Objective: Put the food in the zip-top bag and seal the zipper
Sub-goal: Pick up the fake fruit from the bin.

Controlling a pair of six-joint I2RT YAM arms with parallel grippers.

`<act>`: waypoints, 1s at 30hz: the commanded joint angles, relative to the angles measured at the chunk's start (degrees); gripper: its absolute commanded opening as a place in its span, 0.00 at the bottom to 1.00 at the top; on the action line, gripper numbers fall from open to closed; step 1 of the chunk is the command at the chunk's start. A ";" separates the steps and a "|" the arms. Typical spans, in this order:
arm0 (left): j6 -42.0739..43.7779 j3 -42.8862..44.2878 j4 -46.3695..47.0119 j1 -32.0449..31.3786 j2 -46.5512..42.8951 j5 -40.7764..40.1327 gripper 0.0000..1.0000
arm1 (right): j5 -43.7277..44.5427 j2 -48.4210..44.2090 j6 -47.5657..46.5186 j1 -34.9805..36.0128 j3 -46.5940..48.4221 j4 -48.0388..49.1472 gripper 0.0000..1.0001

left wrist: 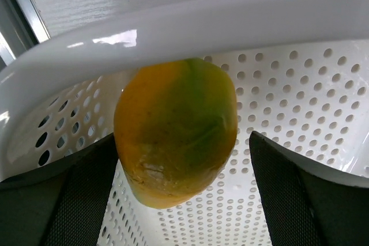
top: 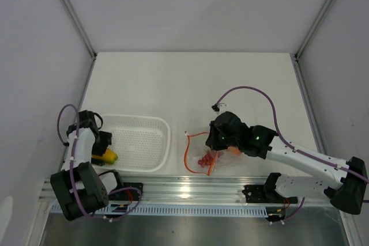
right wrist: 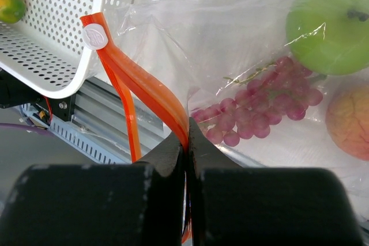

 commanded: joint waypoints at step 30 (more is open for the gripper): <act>13.43 -3.05 10.33 2.11 -8.92 21.81 0.01 | -1.82 1.72 -1.51 -1.09 0.75 2.26 0.00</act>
